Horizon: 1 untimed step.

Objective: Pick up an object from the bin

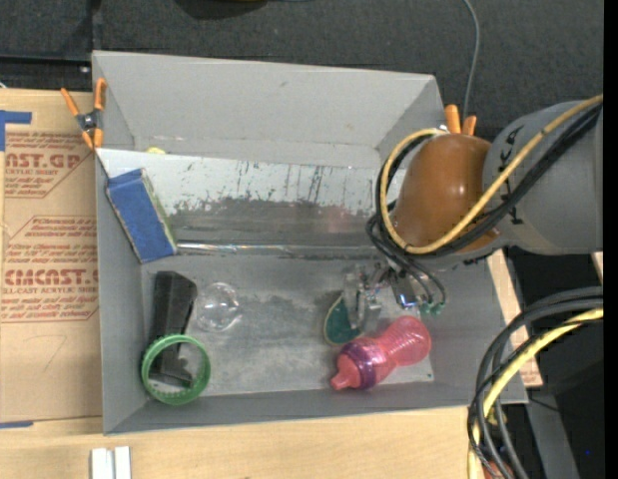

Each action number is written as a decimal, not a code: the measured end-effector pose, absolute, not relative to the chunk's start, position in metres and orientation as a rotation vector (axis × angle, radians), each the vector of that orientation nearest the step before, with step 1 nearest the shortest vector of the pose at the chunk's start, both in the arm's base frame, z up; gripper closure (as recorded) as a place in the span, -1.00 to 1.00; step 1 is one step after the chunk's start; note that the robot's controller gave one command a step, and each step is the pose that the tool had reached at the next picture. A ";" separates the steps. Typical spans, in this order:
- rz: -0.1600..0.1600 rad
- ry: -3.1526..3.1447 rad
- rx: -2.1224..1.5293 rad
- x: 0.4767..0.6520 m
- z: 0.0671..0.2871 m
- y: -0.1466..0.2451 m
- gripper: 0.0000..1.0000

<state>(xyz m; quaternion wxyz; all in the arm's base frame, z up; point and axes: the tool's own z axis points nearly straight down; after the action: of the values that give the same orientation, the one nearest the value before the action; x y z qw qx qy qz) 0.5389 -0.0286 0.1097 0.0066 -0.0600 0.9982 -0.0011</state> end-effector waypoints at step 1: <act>-0.005 3.049 -0.678 0.550 0.102 0.031 1.00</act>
Offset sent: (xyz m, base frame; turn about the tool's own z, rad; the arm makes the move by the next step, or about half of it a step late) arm 0.0026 0.0064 0.0350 -0.0247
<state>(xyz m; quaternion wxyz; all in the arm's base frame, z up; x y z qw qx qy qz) 0.5500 0.0310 0.1017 0.0090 -0.2169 0.9761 -0.0015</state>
